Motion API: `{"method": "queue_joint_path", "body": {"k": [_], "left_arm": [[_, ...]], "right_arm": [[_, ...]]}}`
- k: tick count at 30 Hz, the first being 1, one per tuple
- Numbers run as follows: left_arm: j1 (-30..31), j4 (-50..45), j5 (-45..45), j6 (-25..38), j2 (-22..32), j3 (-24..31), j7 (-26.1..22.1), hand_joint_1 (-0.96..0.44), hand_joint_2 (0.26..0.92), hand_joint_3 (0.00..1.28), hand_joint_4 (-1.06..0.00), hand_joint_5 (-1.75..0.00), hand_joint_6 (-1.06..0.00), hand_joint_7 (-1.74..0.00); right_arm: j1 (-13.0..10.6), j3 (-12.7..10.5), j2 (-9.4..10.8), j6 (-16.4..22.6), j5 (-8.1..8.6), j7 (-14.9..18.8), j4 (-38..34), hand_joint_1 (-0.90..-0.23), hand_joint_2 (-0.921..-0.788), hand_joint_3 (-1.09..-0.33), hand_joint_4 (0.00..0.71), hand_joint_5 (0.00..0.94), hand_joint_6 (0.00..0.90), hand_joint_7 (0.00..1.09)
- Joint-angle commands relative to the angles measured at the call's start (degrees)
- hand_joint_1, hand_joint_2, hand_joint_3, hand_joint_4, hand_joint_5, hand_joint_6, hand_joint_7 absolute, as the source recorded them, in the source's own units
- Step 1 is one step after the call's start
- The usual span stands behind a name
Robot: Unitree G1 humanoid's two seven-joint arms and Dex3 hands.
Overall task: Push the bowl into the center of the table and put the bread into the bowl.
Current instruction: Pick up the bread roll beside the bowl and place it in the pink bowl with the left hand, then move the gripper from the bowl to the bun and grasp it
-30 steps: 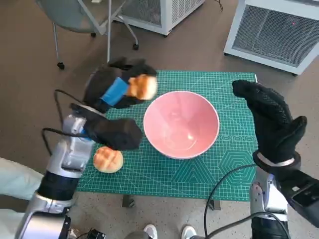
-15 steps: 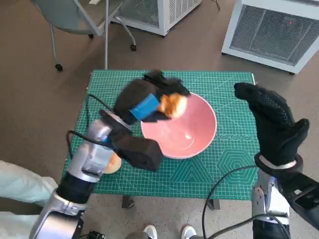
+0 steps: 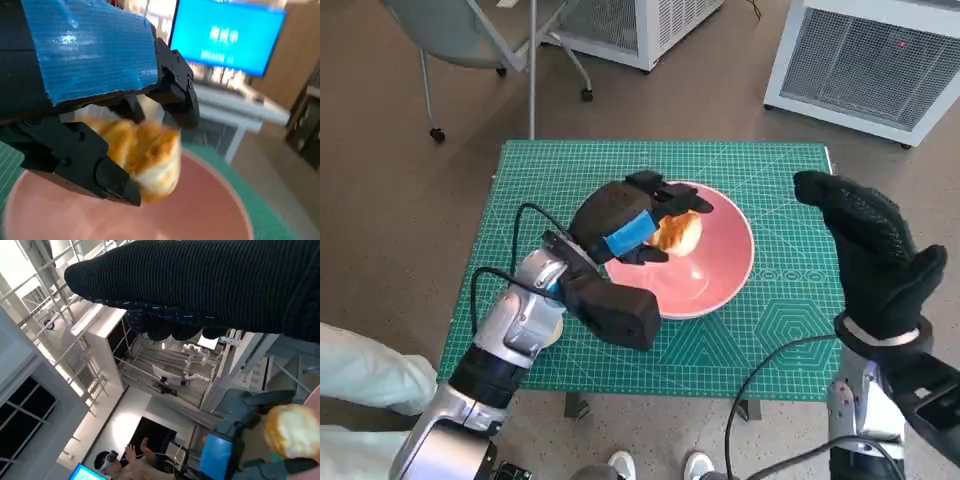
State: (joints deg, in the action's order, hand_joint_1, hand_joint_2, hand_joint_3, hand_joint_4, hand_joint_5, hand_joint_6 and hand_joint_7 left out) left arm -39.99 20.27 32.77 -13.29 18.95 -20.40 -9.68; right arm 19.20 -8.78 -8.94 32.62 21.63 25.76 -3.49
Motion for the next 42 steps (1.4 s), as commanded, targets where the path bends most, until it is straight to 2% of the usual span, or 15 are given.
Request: {"method": "queue_joint_path", "body": {"k": [1, 9, 16, 26, 34, 42], "left_arm": [[-1.0, -0.2, -1.9, -0.2, 0.5, 0.6, -2.7, -0.26, 0.815, 0.0, -0.24, 0.0, -0.41, -0.04], [0.3, -3.1, -3.3, -1.0, 2.2, 2.1, -4.4, -0.3, 0.806, 0.0, -0.2, 0.0, -0.39, -0.02], [2.8, -8.1, -8.4, -2.4, 5.4, 6.3, -7.3, -0.33, 0.805, 0.0, -0.19, 0.0, -0.39, -0.01], [7.9, -14.3, -18.7, -1.5, 12.8, 14.6, -15.2, -0.33, 0.802, 0.0, -0.19, 0.0, -0.39, -0.01], [11.6, -17.2, -22.4, 3.1, 20.6, 19.3, -22.5, -0.31, 0.797, 0.0, -0.19, 0.0, -0.39, -0.01], [14.4, -22.3, -22.9, 12.7, 29.4, 20.3, -33.2, -0.31, 0.775, 0.0, -0.19, 0.0, -0.37, 0.0]], "right_arm": [[-1.3, 0.0, 0.1, -0.8, -0.6, -0.7, 0.0, -0.674, -0.921, -0.67, 0.057, 0.0, -0.001, 0.43], [-1.4, 0.3, 0.4, -1.3, -1.03, -1.1, 0.3, -0.673, -0.921, -0.671, 0.067, 0.005, -0.001, 0.43], [-1.4, 0.6, 0.6, -1.6, -0.93, -1.2, 0.2, -0.677, -0.921, -0.67, 0.077, 0.009, -0.001, 0.43], [-1.4, 1.0, 0.8, -1.5, -1.04, -1.1, 0.1, -0.677, -0.921, -0.668, 0.078, 0.008, -0.001, 0.43], [-1.2, 1.3, 0.9, -1.2, -1.13, -0.9, -0.3, -0.667, -0.921, -0.669, 0.077, 0.007, -0.001, 0.43], [-0.5, 1.5, 1.0, -0.9, -1.34, -0.8, -1.4, -0.665, -0.921, -0.669, 0.077, 0.006, -0.001, 0.43]]}}
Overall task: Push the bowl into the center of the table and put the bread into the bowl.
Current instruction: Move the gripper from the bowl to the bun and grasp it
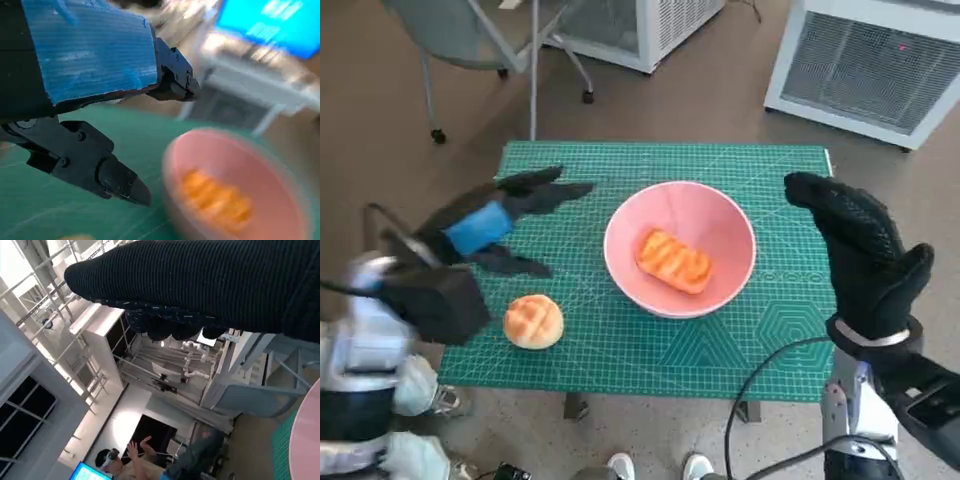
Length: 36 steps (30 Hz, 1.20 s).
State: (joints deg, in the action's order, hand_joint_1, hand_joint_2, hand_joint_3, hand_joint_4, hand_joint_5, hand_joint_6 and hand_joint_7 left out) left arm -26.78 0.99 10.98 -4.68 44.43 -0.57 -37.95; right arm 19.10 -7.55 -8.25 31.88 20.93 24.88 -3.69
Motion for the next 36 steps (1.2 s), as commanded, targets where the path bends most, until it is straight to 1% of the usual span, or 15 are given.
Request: {"method": "queue_joint_path", "body": {"k": [1, 5, 11, 16, 26, 36], "left_arm": [[1.5, -3.5, -1.3, 5.1, 4.8, 0.4, -6.3, -0.31, 0.773, 0.0, -0.19, 0.0, -0.37, 0.0], [2.6, -4.3, -2.2, 7.0, 6.9, 0.3, -9.9, -0.29, 0.754, 0.0, -0.18, 0.0, -0.36, 0.0], [5.7, -4.9, -4.0, 6.2, 8.1, 1.0, -12.3, -0.26, 0.737, 0.0, -0.18, 0.0, -0.36, 0.0], [8.1, -5.3, -4.6, 5.3, 8.6, 1.5, -12.9, -0.22, 0.729, 0.0, -0.19, 0.0, -0.36, 0.0], [11.6, -6.5, -4.1, 6.3, 9.2, 0.7, -14.0, -0.19, 0.731, 0.0, -0.2, 0.0, -0.36, 0.0], [12.0, -7.6, -1.4, 8.5, 7.6, -3.3, -13.6, -0.17, 0.738, 0.0, -0.22, -0.01, -0.37, 0.0]], "right_arm": [[-0.3, 0.3, 0.3, -0.1, -0.67, 0.1, -1.4, -0.666, -0.921, -0.669, 0.077, 0.006, -0.001, 0.43], [0.2, 0.3, 0.4, 0.0, -0.59, 0.3, -2.0, -0.67, -0.921, -0.67, 0.076, 0.005, -0.001, 0.43], [0.6, 0.5, 0.5, 0.1, -0.43, 0.6, -2.6, -0.675, -0.921, -0.67, 0.076, 0.005, -0.001, 0.43], [0.7, 0.5, 0.4, 0.0, -0.05, 0.9, -2.8, -0.675, -0.921, -0.671, 0.075, 0.004, -0.001, 0.42], [1.3, 0.4, 0.2, -0.4, 0.64, 1.7, -3.3, -0.678, -0.921, -0.67, 0.075, 0.003, -0.001, 0.41], [1.6, 0.5, 0.1, -0.7, 1.13, 2.3, -3.6, -0.677, -0.921, -0.669, 0.071, 0.001, -0.001, 0.41]]}}
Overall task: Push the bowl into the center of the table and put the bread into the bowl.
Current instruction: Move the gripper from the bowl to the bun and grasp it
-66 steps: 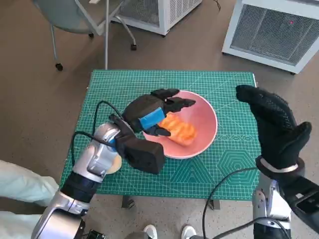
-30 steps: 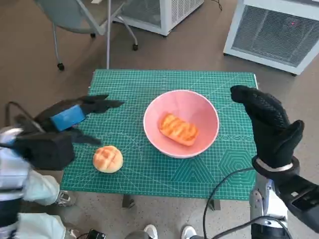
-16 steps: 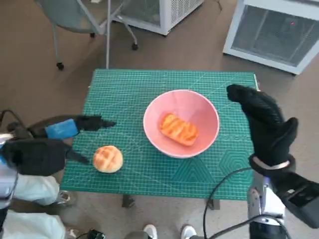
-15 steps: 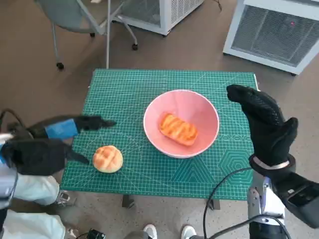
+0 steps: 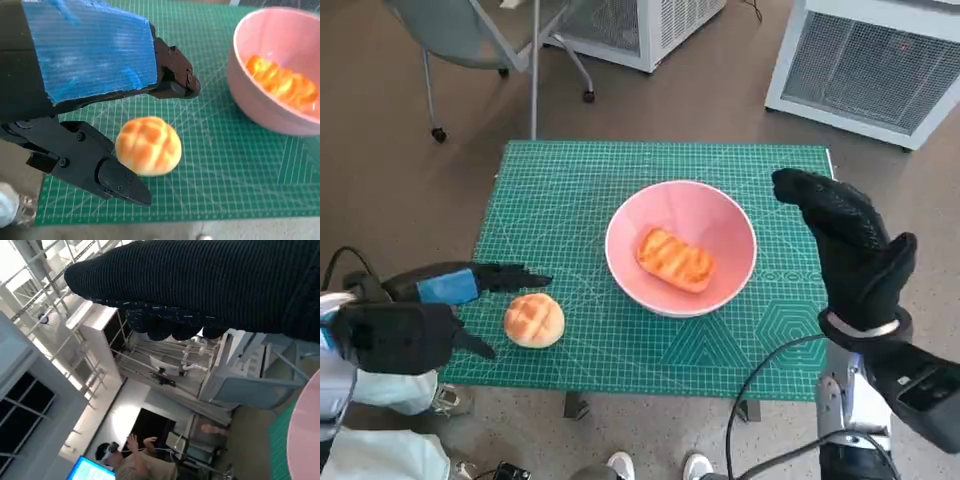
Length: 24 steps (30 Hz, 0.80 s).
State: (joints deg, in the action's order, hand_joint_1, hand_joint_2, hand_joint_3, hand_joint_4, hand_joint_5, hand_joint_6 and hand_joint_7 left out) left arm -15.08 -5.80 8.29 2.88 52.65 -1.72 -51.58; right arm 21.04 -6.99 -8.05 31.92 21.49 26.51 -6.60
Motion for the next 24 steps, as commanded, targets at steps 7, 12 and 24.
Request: {"method": "queue_joint_path", "body": {"k": [7, 12, 24], "left_arm": [[-0.2, 0.0, 5.9, 0.7, -3.3, -6.2, 3.1, -0.11, 0.743, 0.0, -0.25, -0.01, -0.39, -0.01], [0.5, 0.8, 11.1, -1.3, -5.4, -7.9, 8.9, -0.01, 0.781, 0.01, -0.51, -0.02, -0.58, -0.03], [0.7, 9.0, 23.6, -8.9, -9.3, -12.2, 25.4, 0.09, 0.866, 0.03, -0.82, -0.06, -0.83, -0.07]], "right_arm": [[-0.1, -0.2, -0.2, -0.8, 0.82, 1.0, -1.1, -0.676, -0.921, -0.67, 0.069, 0.0, -0.001, 0.4], [-0.1, -0.2, -0.2, -1.0, 0.99, 1.2, -1.0, -0.676, -0.921, -0.669, 0.068, 0.0, -0.001, 0.4], [-0.3, 0.0, -0.3, -1.1, 0.8, 1.2, -0.6, -0.673, -0.921, -0.669, 0.067, 0.0, -0.001, 0.4]]}}
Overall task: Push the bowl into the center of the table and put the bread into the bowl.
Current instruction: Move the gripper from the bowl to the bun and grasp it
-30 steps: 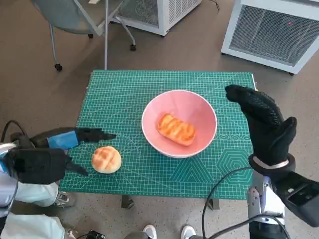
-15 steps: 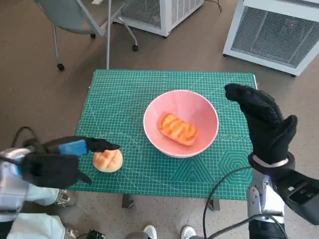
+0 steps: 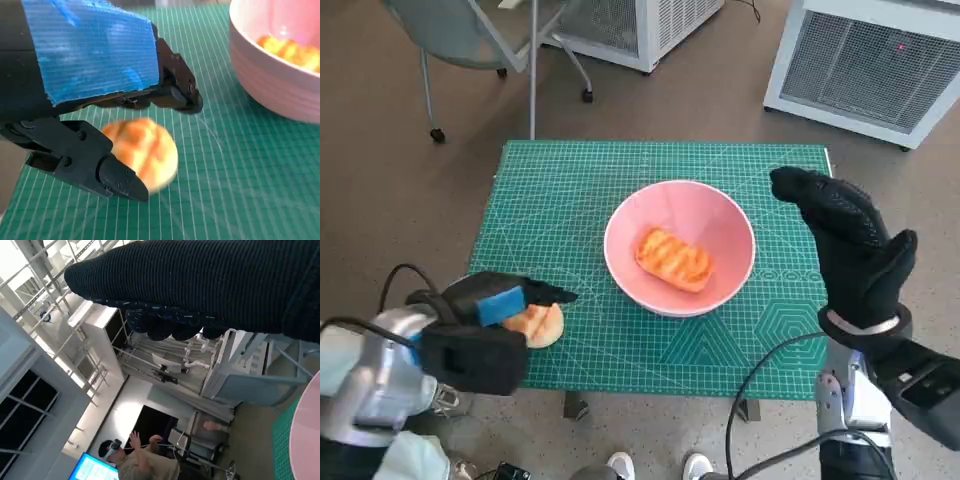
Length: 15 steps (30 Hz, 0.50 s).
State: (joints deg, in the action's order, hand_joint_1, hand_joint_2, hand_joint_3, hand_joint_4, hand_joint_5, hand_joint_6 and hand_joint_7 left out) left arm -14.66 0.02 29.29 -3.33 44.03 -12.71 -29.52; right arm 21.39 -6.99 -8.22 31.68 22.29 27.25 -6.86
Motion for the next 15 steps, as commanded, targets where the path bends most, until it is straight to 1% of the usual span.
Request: {"method": "queue_joint_path", "body": {"k": [1, 2, 3, 4, 5, 7, 9, 15], "left_arm": [[0.1, 4.1, 3.2, -3.5, -0.8, -1.5, 4.3, 0.09, 0.869, 0.03, -0.84, -0.06, -0.84, -0.07], [-0.1, 4.8, 3.6, -4.2, -0.8, -1.7, 5.0, 0.07, 0.879, 0.03, -0.82, -0.27, -0.79, -0.29], [-0.3, 5.7, 4.1, -5.1, -0.8, -1.9, 5.9, 0.05, 0.894, 0.06, -0.76, -0.6, -0.7, -0.65], [-0.5, 6.6, 4.6, -6.2, -0.8, -2.1, 6.8, 0.03, 0.904, 0.07, -0.74, -0.8, -0.64, -0.84], [-0.7, 7.2, 4.9, -6.9, -0.7, -2.2, 7.4, 0.02, 0.91, 0.07, -0.74, -0.93, -0.62, -0.96], [-1.0, 8.1, 5.1, -8.4, -0.5, -2.2, 8.1, 0.01, 0.915, 0.07, -0.73, -1.03, -0.61, -1.07], [-1.2, 8.7, 5.1, -9.2, -0.5, -2.1, 8.4, 0.01, 0.917, 0.07, -0.73, -1.08, -0.6, -1.13], [-1.4, 9.6, 5.4, -10.2, -0.7, -1.9, 8.7, 0.0, 0.92, 0.07, -0.73, -1.13, -0.59, -1.18]], "right_arm": [[-0.6, 0.0, -0.1, -0.9, -0.03, 0.4, -0.4, -0.673, -0.921, -0.669, 0.067, 0.0, -0.001, 0.4], [-0.6, 0.0, -0.1, -0.9, -0.06, 0.4, -0.4, -0.673, -0.921, -0.669, 0.066, 0.0, -0.001, 0.4], [-0.6, 0.0, -0.1, -0.9, -0.09, 0.4, -0.4, -0.673, -0.921, -0.669, 0.065, 0.0, -0.001, 0.4], [-0.6, 0.0, -0.1, -0.8, -0.11, 0.4, -0.4, -0.673, -0.921, -0.669, 0.065, 0.0, -0.001, 0.4], [-0.7, 0.0, -0.1, -0.8, -0.11, 0.4, -0.4, -0.673, -0.921, -0.669, 0.064, 0.0, -0.001, 0.4], [-0.7, 0.0, -0.1, -0.8, -0.09, 0.5, -0.4, -0.673, -0.921, -0.669, 0.064, 0.0, -0.001, 0.4], [-0.7, 0.0, -0.1, -0.8, -0.08, 0.5, -0.4, -0.674, -0.921, -0.669, 0.064, 0.0, -0.001, 0.4], [-0.7, 0.1, -0.2, -0.8, -0.07, 0.5, -0.4, -0.674, -0.921, -0.669, 0.063, 0.0, -0.001, 0.4]]}}
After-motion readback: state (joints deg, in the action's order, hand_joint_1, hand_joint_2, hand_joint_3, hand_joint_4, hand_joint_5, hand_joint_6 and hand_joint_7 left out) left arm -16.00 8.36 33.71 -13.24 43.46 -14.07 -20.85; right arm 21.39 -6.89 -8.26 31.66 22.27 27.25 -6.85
